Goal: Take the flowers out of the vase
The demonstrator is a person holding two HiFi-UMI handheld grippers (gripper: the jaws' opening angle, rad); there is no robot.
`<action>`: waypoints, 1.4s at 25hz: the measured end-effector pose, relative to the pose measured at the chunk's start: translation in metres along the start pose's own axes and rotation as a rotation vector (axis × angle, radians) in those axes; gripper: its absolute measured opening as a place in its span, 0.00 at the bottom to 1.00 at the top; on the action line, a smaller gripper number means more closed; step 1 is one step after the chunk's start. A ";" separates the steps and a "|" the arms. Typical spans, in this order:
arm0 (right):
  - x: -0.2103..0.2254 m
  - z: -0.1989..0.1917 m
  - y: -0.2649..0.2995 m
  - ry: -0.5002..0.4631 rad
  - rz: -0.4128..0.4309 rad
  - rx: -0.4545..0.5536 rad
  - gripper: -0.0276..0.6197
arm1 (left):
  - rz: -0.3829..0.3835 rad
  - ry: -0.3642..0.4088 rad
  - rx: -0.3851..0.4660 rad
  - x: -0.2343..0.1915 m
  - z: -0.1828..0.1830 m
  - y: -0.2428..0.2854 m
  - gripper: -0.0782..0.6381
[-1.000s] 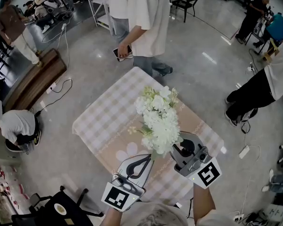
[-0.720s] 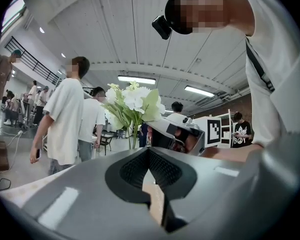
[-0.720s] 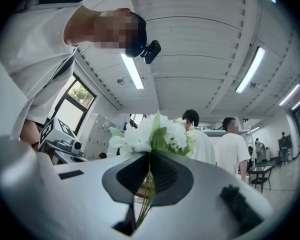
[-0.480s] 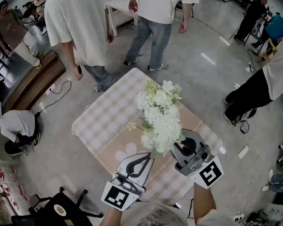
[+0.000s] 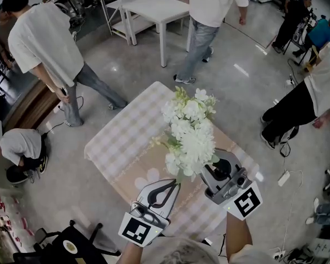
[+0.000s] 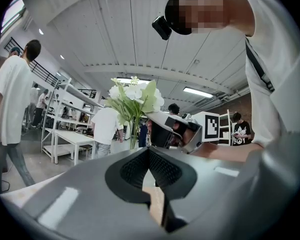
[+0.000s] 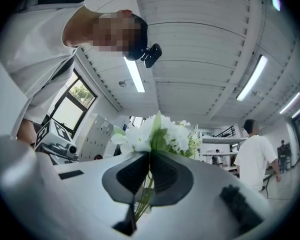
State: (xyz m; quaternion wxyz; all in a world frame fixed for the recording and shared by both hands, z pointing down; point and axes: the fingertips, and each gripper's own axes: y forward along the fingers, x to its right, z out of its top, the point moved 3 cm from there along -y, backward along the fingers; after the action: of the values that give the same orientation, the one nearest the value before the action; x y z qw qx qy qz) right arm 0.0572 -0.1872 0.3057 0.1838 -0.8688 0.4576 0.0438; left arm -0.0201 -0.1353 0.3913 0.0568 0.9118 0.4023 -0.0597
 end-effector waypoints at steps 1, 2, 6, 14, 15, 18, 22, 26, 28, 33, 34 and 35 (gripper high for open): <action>0.000 0.002 0.001 -0.003 -0.001 0.004 0.08 | -0.001 0.001 0.001 0.000 0.000 0.000 0.12; 0.001 0.003 0.001 -0.005 -0.001 0.008 0.08 | -0.002 0.001 0.002 0.000 0.000 0.000 0.12; 0.000 0.007 0.002 -0.017 0.001 0.017 0.08 | -0.003 -0.002 0.008 -0.002 0.000 0.000 0.12; 0.001 0.018 0.002 -0.036 0.005 0.033 0.08 | -0.008 0.002 0.021 -0.002 0.004 0.000 0.12; 0.001 0.019 0.002 -0.038 0.007 0.033 0.08 | -0.009 0.002 0.023 -0.002 0.005 0.000 0.12; 0.000 0.023 0.000 -0.040 0.014 0.031 0.08 | -0.011 0.004 0.029 0.000 0.010 0.000 0.12; -0.005 0.026 -0.004 -0.043 0.023 0.023 0.08 | -0.014 0.009 0.041 0.002 0.015 -0.003 0.12; -0.010 0.031 -0.007 -0.034 0.034 0.009 0.08 | -0.017 0.008 0.050 0.002 0.025 -0.006 0.12; -0.010 0.031 -0.006 -0.023 0.038 -0.003 0.08 | -0.015 0.001 0.047 0.000 0.029 -0.007 0.12; -0.029 0.032 -0.023 -0.027 0.044 -0.014 0.08 | -0.023 0.027 0.064 0.011 0.031 -0.016 0.12; -0.033 0.033 -0.026 -0.024 0.044 -0.015 0.08 | -0.024 0.030 0.066 0.014 0.030 -0.019 0.12; -0.037 0.033 -0.029 -0.019 0.043 -0.015 0.08 | -0.026 0.032 0.067 0.016 0.030 -0.021 0.12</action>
State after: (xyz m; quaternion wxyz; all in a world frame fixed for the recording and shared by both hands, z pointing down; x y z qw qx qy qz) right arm 0.0625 -0.1319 0.2922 0.1808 -0.8597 0.4741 0.0594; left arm -0.0269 -0.1144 0.3577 0.0188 0.9088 0.4125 -0.0591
